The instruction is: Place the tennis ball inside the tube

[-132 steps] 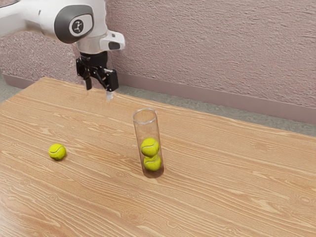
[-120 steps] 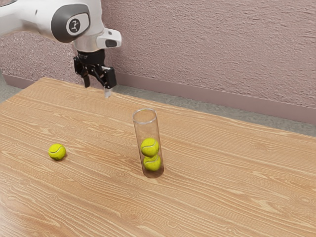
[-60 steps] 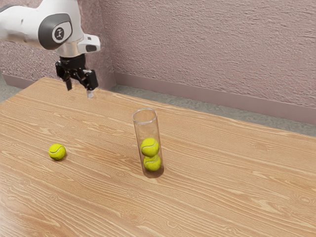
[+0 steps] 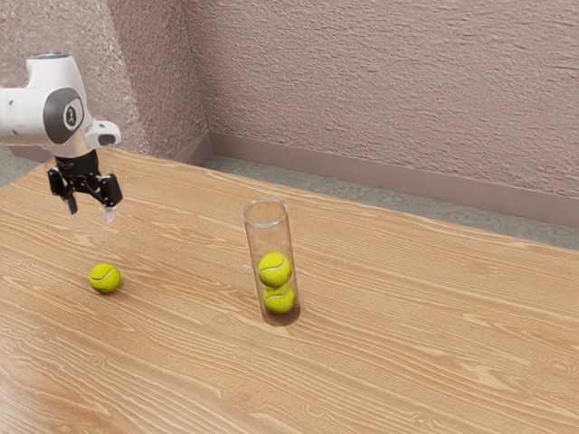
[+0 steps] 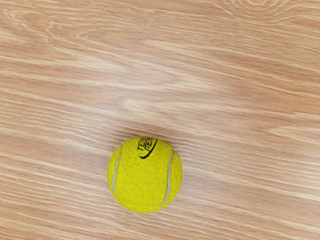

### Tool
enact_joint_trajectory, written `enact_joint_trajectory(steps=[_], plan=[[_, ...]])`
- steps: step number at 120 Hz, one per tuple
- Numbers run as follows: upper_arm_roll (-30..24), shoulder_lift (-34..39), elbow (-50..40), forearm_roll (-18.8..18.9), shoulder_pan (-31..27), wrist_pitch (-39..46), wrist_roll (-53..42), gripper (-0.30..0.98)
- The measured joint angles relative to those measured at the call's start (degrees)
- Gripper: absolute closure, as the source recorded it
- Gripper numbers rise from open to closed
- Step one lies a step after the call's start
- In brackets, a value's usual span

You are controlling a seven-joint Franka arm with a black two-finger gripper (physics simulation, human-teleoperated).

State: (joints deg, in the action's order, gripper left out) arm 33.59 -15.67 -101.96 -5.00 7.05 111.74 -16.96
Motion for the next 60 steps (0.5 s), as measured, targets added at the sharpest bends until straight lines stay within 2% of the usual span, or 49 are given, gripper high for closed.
enact_joint_trajectory(steps=[14,30,60], plan=[[-0.41,-3.99,-0.02,-3.52,-0.94,2.19,-2.83,0.0],[-0.54,-6.86,-0.02,-5.83,-1.29,4.38,-5.72,0.0],[-0.56,-7.6,-3.06,-7.83,-1.84,6.65,-10.0,0.0]])
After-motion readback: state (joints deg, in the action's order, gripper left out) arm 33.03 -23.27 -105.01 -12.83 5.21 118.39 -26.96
